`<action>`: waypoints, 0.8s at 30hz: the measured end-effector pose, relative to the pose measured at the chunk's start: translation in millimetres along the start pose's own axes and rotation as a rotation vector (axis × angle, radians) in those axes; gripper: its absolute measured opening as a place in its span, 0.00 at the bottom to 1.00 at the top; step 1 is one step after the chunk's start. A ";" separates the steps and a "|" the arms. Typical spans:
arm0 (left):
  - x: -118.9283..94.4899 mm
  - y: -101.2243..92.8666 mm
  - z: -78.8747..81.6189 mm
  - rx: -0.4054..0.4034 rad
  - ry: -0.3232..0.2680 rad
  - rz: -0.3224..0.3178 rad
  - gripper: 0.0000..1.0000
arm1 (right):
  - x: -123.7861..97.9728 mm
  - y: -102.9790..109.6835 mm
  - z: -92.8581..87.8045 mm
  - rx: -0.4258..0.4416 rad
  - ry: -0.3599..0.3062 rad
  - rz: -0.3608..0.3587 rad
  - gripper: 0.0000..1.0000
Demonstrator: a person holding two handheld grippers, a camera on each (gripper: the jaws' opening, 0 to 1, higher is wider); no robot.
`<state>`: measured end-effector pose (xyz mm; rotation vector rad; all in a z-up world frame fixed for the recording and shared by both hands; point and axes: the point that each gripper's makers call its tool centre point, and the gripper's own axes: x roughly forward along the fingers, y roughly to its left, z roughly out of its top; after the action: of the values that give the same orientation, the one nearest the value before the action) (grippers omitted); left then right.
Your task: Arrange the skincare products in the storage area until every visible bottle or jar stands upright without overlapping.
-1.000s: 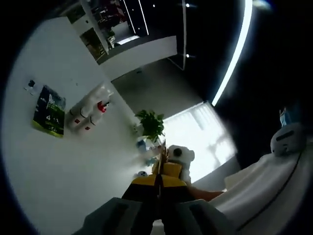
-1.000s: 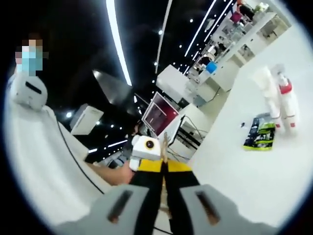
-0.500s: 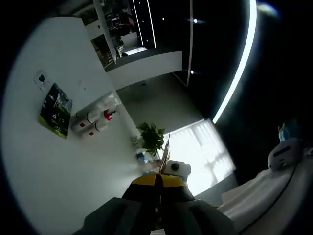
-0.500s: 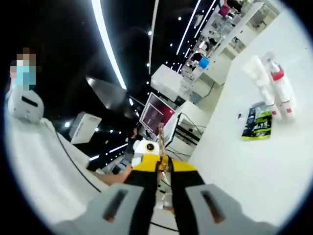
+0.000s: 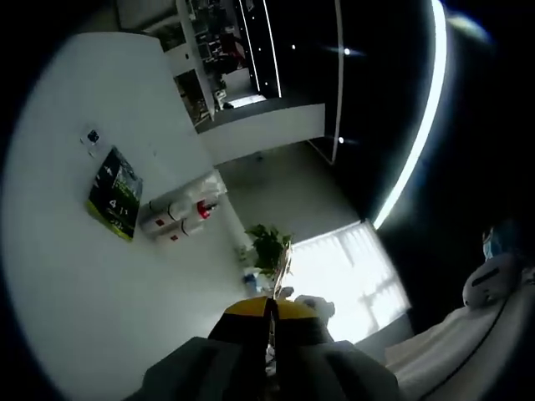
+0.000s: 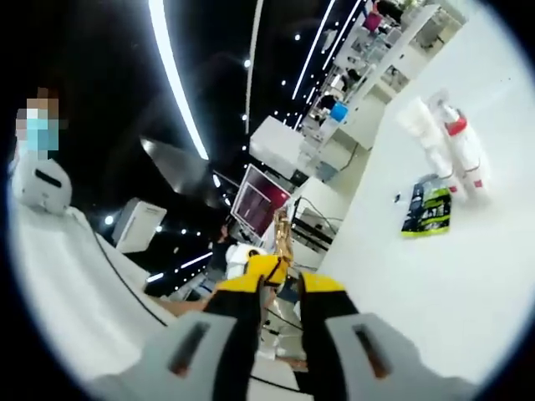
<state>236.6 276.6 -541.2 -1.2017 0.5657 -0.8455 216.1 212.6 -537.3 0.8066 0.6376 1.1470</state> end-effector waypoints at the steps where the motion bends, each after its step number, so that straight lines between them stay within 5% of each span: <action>1: -0.6 2.3 2.1 -0.001 -0.007 0.011 0.01 | -0.4 -0.7 0.1 -0.005 -0.002 -0.005 0.23; 4: -4.2 11.8 12.0 -0.010 -0.028 0.035 0.01 | -1.5 -3.4 0.5 -0.037 -0.021 -0.039 0.32; 13: -0.3 31.7 29.7 -0.041 -0.045 0.112 0.01 | -5.9 -4.6 -1.9 -0.068 -0.013 -0.069 0.33; 24: -5.5 64.0 72.6 -0.063 -0.060 0.201 0.01 | -15.9 -1.1 11.7 -0.080 -0.080 -0.098 0.33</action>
<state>306.1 330.5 -582.0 -1.2007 0.6558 -0.6233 221.2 194.5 -531.0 0.7414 0.5556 1.0391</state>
